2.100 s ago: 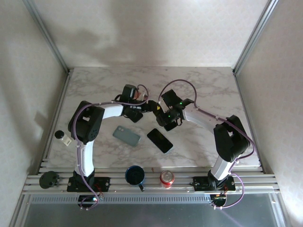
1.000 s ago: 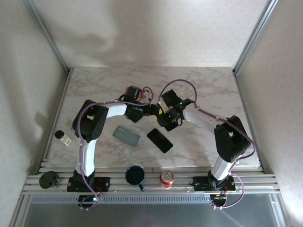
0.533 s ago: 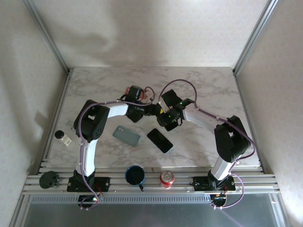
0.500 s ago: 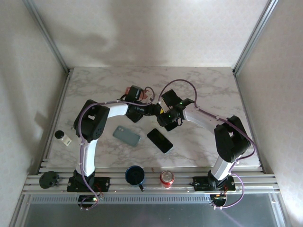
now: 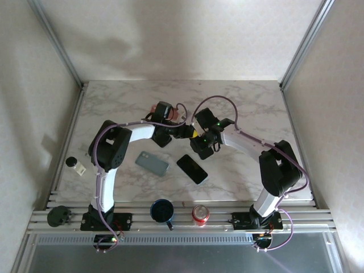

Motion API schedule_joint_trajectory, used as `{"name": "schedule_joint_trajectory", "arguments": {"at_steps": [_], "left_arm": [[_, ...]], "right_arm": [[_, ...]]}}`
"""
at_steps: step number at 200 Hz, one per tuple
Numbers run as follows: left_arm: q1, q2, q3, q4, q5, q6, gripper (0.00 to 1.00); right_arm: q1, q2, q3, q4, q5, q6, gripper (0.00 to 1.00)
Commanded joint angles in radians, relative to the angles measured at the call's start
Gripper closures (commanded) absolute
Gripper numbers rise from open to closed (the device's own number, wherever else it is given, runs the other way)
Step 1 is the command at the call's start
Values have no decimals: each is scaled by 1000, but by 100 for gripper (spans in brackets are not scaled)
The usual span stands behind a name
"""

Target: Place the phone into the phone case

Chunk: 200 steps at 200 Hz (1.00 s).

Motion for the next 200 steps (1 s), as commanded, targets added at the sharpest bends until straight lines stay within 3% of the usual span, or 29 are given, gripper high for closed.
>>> {"name": "schedule_joint_trajectory", "arguments": {"at_steps": [1,19,57,95,136,200], "left_arm": [[-9,-53,-44,80,-20,-19,100],[-9,-76,-52,92,-30,-34,100],[-4,-134,-96,176,-105,-117,100],[20,-197,-169,360,-173,-308,100],[44,-268,-230,426,-310,-501,100],[54,-340,-334,605,-358,-720,100]], "right_arm": [[10,-72,17,32,-13,-9,43],[11,-90,9,32,-8,3,24],[-5,-194,-52,74,-14,72,11],[-104,-334,-162,141,-132,231,9],[-255,-475,-365,378,-391,465,7],[-316,-459,-525,711,-600,687,6]]}}
